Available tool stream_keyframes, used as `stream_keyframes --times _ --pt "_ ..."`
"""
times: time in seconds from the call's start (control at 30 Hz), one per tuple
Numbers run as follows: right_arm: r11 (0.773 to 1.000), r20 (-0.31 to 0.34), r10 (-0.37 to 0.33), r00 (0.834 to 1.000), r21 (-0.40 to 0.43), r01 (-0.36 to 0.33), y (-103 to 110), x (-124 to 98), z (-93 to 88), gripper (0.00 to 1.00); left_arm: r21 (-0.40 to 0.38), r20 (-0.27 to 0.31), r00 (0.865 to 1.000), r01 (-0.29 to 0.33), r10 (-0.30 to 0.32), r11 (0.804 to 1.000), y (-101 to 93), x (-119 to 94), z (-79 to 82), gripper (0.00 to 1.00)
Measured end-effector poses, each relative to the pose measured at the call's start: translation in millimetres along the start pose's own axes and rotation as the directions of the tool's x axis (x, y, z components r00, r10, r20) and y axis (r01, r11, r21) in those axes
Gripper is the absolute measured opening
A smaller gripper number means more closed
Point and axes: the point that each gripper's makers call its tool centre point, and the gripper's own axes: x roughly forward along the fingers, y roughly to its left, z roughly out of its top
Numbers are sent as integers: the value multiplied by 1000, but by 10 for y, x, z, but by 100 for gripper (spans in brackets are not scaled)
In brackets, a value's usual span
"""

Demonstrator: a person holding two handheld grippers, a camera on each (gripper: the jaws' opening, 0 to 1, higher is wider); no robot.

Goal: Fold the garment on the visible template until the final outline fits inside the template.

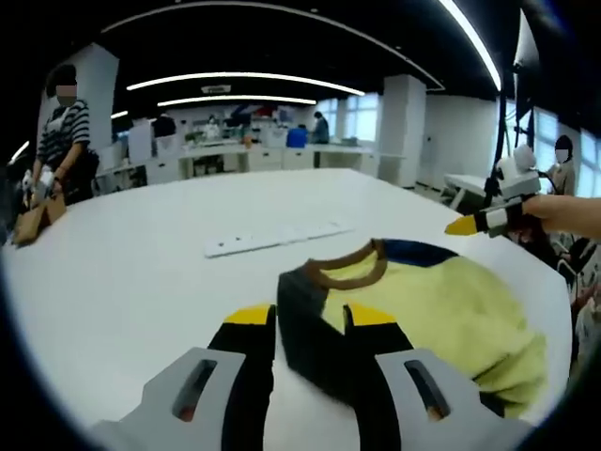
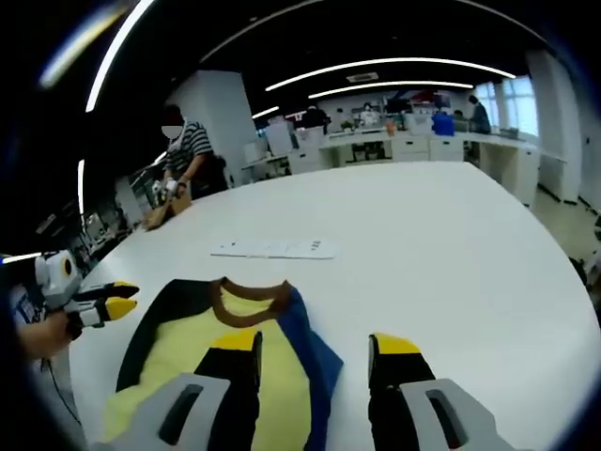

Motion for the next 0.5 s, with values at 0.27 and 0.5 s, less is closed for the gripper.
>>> stream_keyframes --times 0.27,0.5 --pt "999 -12 44 999 -1 -44 131 -275 -166 46 0 -6 995 95 -95 996 -333 -245 -47 34" --pt "998 -15 65 998 9 -65 187 -507 -318 45 -54 -11 987 162 -163 985 -578 -417 -158 36"
